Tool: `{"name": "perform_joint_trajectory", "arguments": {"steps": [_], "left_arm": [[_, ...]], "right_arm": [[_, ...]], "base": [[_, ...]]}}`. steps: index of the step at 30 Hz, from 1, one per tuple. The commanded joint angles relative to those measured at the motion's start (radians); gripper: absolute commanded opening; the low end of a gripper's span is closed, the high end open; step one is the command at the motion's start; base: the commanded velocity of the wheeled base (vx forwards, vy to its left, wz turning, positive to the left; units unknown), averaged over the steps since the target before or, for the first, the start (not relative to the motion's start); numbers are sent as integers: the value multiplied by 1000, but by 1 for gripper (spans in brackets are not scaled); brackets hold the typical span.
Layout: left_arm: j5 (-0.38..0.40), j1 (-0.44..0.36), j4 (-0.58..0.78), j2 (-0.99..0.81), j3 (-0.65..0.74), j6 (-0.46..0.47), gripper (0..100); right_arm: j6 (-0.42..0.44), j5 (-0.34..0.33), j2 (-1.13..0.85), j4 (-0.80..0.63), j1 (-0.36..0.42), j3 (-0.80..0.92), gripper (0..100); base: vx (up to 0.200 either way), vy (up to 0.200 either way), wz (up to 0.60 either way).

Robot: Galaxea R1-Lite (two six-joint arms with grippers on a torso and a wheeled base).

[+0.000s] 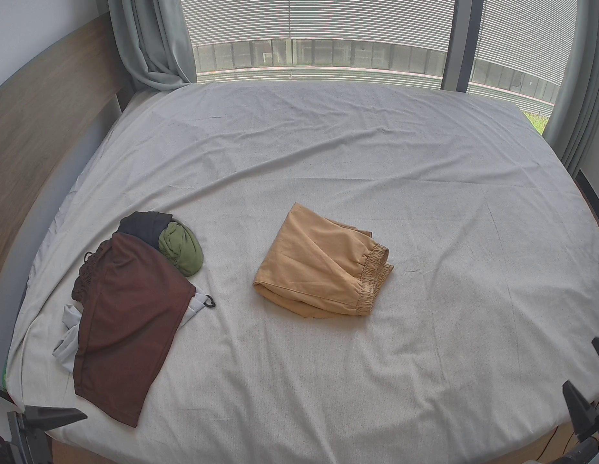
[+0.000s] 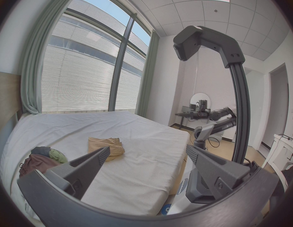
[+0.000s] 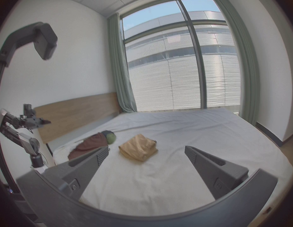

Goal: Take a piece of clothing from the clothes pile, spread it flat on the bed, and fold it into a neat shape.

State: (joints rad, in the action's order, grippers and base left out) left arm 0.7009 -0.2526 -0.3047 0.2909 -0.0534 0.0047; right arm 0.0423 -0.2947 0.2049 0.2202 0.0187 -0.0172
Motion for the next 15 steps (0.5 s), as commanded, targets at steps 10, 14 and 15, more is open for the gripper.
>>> {"name": "perform_joint_trajectory", "arguments": {"steps": [10,14,15], "left_arm": [[-279,164,128,-200,53,12,100],[-316,207,249,-211,52,75,100],[-317,231,259,-228,47,74,100]], "right_arm": [[-70,347,-205,-162,-28,13,100],[-29,333,-205,-162,-26,13,100],[-18,333,-205,-159,-28,13,100]], "base": [[0,0,0],[0,0,0],[0,0,0]]}}
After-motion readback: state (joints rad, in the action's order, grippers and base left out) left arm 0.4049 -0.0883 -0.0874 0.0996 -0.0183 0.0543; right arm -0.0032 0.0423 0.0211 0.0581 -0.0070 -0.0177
